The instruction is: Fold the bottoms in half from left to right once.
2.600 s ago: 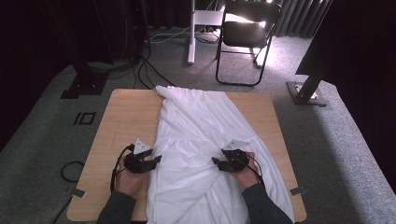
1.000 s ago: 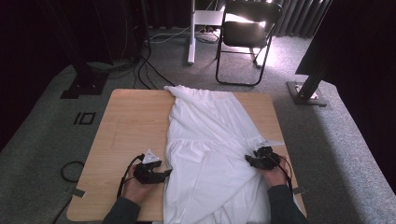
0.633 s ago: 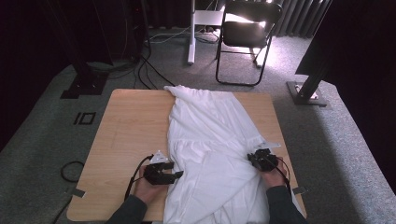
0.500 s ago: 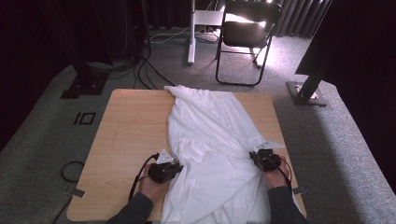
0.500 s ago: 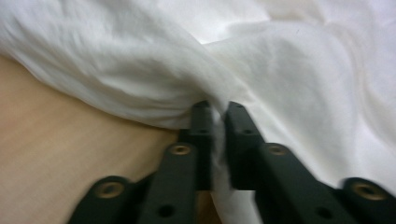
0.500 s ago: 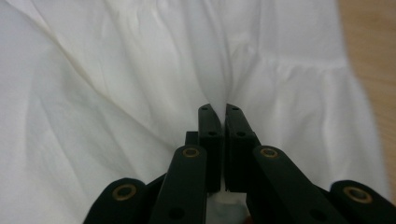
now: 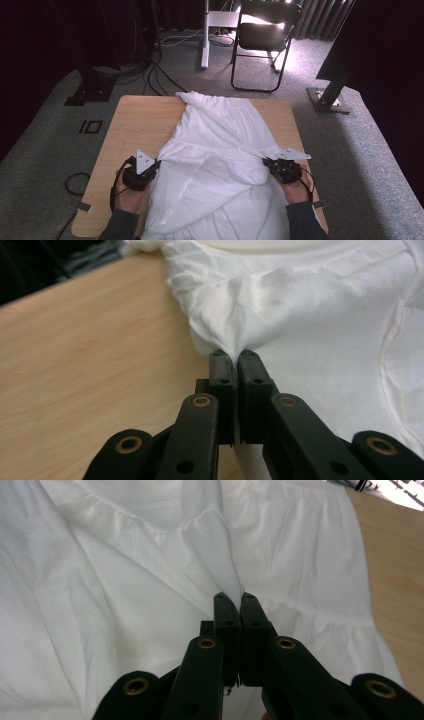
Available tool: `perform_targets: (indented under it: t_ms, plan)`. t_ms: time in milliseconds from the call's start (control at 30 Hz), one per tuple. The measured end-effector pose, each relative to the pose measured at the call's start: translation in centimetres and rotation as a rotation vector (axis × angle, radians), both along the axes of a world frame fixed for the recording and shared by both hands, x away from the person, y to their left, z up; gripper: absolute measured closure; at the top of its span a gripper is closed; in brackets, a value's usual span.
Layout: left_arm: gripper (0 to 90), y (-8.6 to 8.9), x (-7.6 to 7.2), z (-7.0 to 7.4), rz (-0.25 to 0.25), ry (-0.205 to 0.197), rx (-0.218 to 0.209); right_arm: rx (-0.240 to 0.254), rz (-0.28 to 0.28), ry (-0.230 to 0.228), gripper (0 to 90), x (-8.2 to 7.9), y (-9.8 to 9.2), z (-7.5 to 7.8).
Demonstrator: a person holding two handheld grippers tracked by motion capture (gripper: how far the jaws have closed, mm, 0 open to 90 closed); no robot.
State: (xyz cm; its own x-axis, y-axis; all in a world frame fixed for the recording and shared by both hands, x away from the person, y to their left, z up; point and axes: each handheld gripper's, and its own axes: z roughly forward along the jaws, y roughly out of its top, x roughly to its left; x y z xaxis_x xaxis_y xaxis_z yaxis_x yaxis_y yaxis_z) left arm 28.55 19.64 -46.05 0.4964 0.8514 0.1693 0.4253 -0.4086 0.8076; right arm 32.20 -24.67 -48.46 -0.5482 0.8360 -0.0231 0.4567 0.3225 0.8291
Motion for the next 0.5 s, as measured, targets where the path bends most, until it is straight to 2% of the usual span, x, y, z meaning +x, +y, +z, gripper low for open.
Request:
perform_targets:
  t_ms: [67,133,167,200,267,333,367,433,500]
  plan:
    - [87.0,-0.4,0.0,0.1,-0.054,0.012,-0.045,-0.013,-0.013,-0.022,89.0,-0.3,0.3,0.7]
    - [85.6,-1.0,0.1,0.1,-0.11,0.021,-0.097,-0.005,-0.032,-0.038,89.0,-0.6,-0.2,1.3]
    - [82.2,-1.5,0.2,0.0,-0.144,0.023,-0.12,0.003,-0.056,-0.05,89.0,-0.8,-0.8,1.8]
    - [76.5,-1.9,0.2,0.0,-0.155,0.022,-0.137,0.011,-0.11,-0.065,89.0,-1.0,-1.8,2.3]
    - [65.5,-2.5,0.5,-0.3,-0.161,0.017,-0.134,-0.008,-0.209,-0.07,88.9,-1.0,-3.5,2.6]
    - [61.1,-3.0,0.9,-0.6,-0.154,0.023,-0.128,-0.049,-0.272,-0.035,88.9,-0.3,-5.0,2.0]
    - [58.8,-3.3,1.3,-1.0,-0.158,0.038,-0.124,-0.058,-0.299,-0.01,88.9,0.1,-5.6,1.2]
    - [54.0,-3.8,2.2,-2.0,-0.145,0.081,-0.105,-0.099,-0.322,0.043,88.8,0.9,-6.5,-1.0]
    - [49.5,-4.2,3.1,-3.2,-0.131,0.122,-0.098,-0.119,-0.328,0.088,88.6,1.5,-7.0,-3.1]
